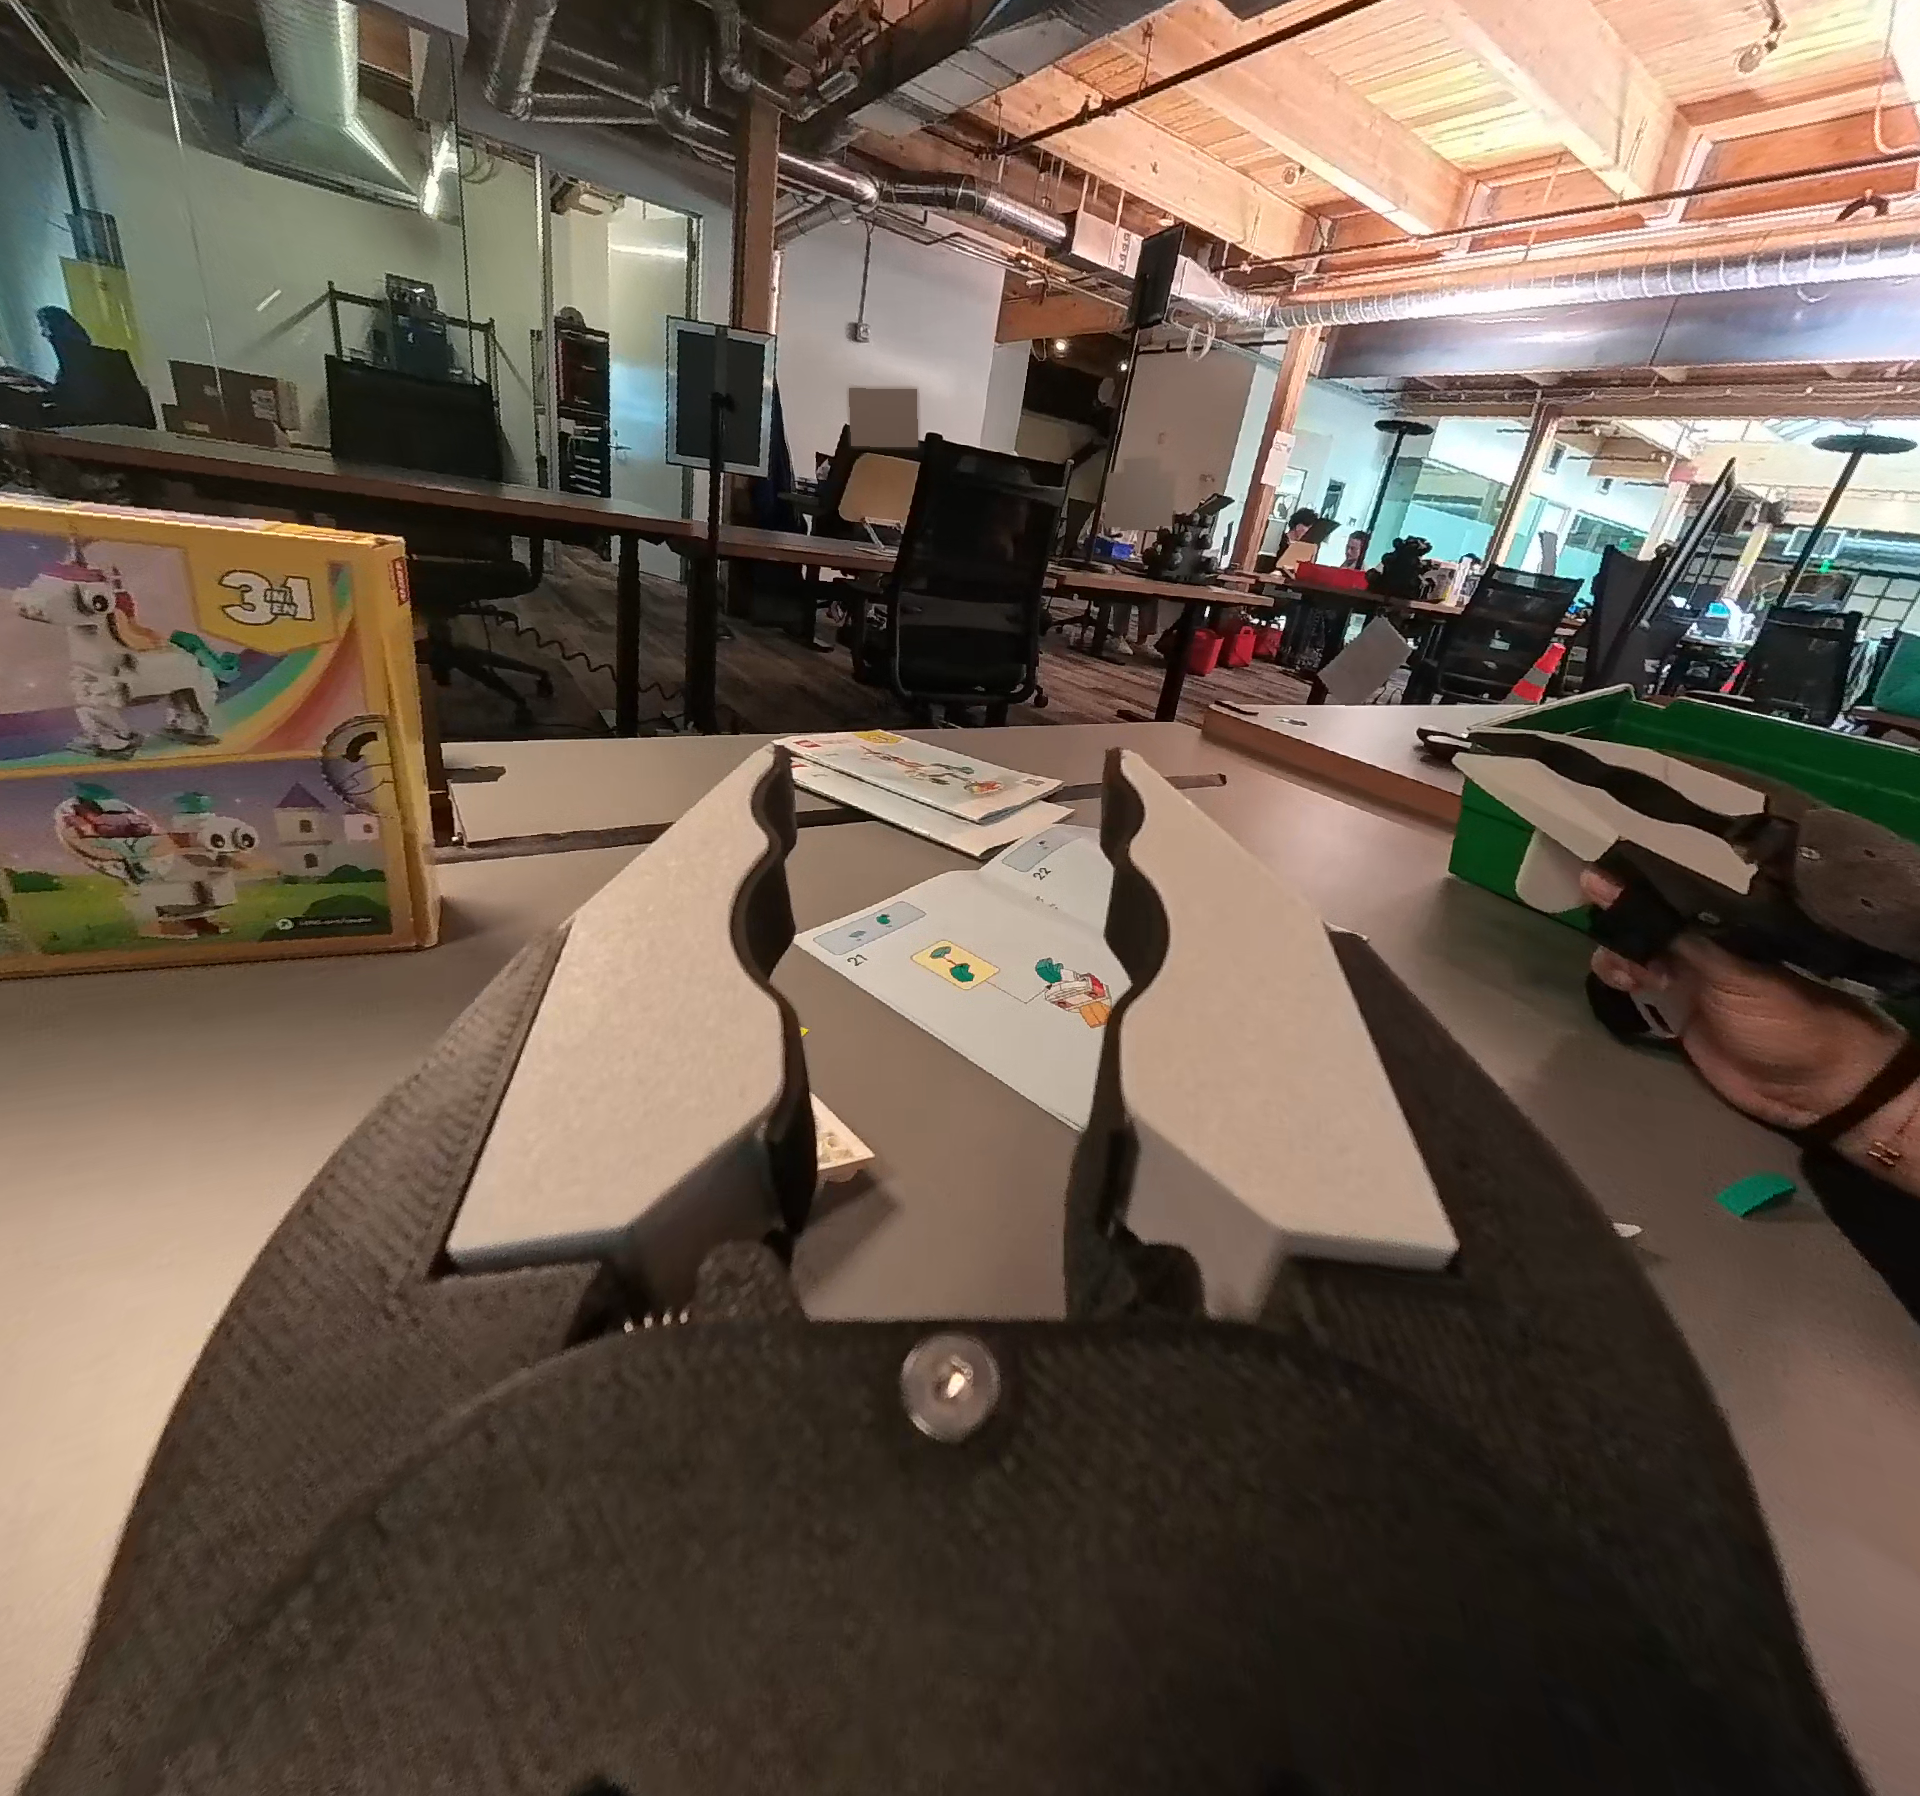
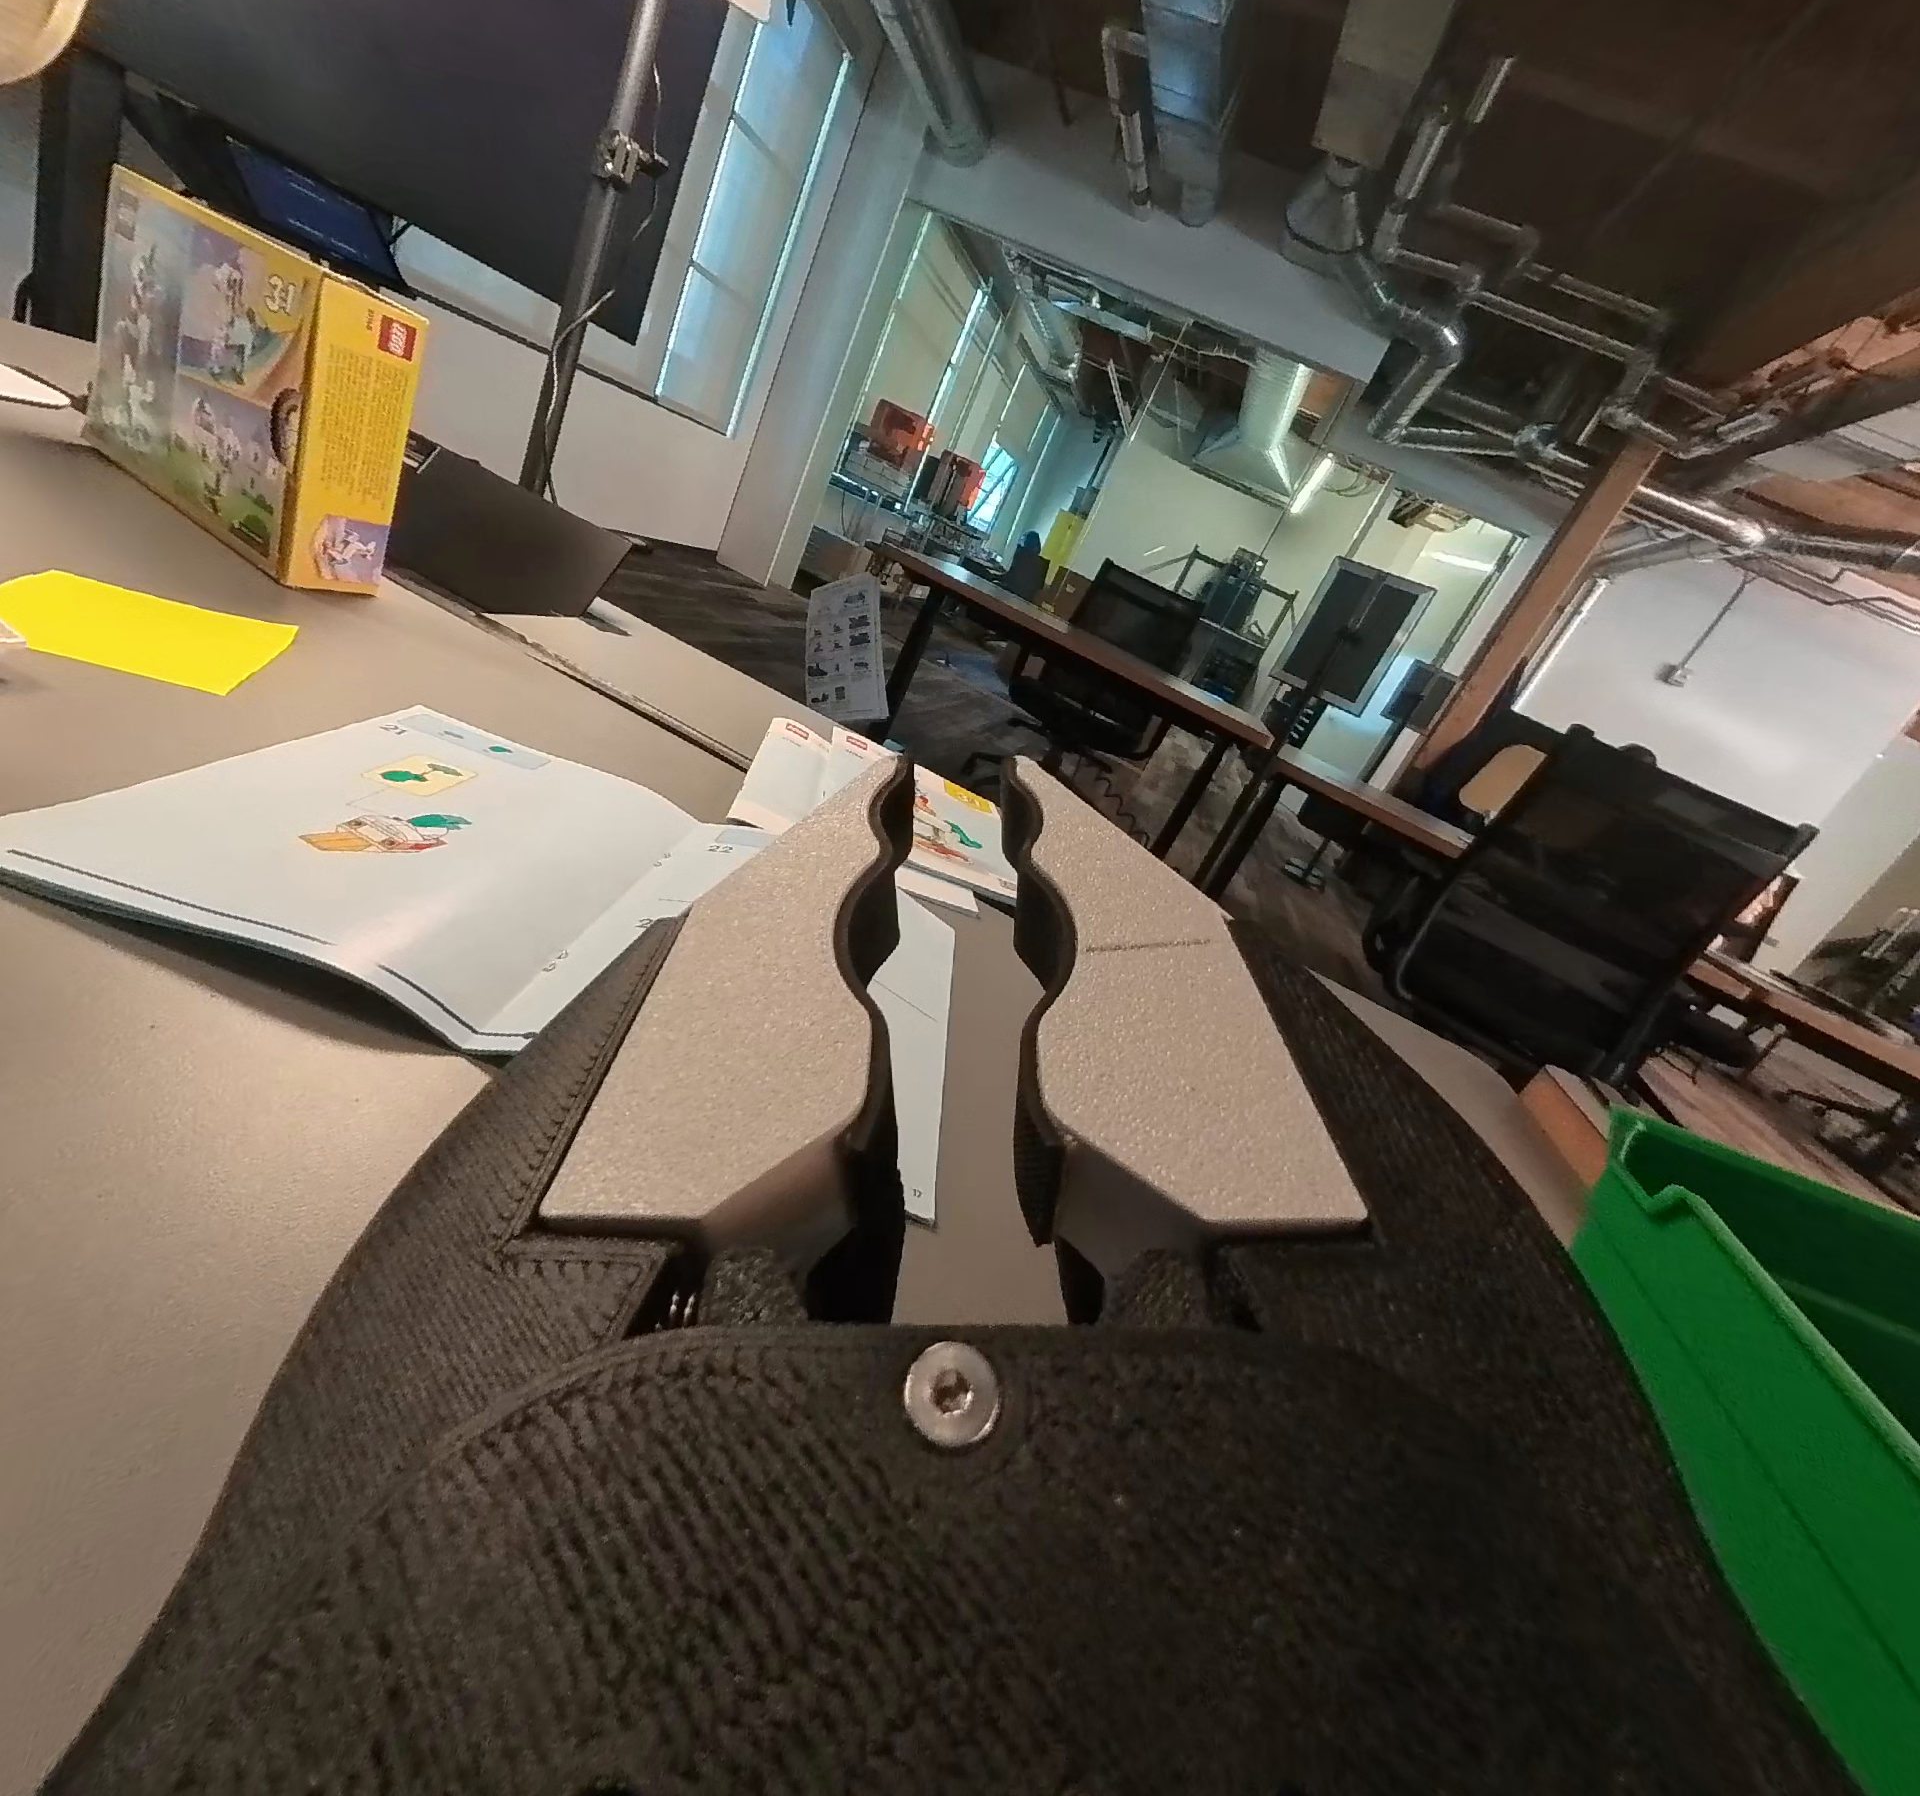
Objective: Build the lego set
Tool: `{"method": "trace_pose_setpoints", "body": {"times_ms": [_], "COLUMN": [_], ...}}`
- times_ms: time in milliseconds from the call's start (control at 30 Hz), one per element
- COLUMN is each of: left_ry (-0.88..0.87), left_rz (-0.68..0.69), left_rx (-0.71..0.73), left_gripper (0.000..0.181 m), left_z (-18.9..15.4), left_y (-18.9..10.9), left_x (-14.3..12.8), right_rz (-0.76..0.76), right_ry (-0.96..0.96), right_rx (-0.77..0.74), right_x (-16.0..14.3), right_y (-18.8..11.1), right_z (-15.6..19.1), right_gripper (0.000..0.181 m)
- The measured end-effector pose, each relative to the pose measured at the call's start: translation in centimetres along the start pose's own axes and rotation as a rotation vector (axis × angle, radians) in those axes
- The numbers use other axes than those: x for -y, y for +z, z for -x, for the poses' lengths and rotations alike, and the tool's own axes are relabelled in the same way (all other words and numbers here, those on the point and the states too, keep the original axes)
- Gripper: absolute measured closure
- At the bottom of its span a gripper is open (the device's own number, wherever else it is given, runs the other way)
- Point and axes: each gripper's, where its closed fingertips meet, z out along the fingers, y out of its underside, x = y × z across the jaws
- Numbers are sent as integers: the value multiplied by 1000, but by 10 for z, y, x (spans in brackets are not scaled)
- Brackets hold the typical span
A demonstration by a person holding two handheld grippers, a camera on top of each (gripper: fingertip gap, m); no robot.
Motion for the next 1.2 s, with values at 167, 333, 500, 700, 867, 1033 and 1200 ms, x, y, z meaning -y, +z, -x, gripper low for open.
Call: {"method": "trace_pose_setpoints", "body": {"times_ms": [167, 333, 500, 700, 867, 1033, 1200], "left_ry": [1, 1, 3, 104, 96, 71, 46], "left_rz": [2, 2, -1, 148, 415, 608, 734], "left_rx": [-1, 0, 4, 94, 47, -50, -73], "left_gripper": [123, 123, 123, 134, 84, 81, 94], "left_z": [0, 0, 2, 18, 23, 27, 37], "left_y": [0, 0, -1, 0, 5, -5, -13], "left_x": [0, 0, 1, -14, -54, -83, -104], "right_rz": [0, 0, -15, -98, -82, 25, 120], "right_ry": [-1, 0, 3, 92, 109, 272, 202], "right_rx": [4, 6, 29, 139, 346, 769, 913], "right_x": [0, 0, 3, 17, 29, 48, 52], "right_y": [0, 0, 0, -6, -14, -33, -43], "right_z": [1, 1, 4, 13, 46, 119, 162], "right_gripper": [167, 167, 165, 151, 143, 136, 135]}}
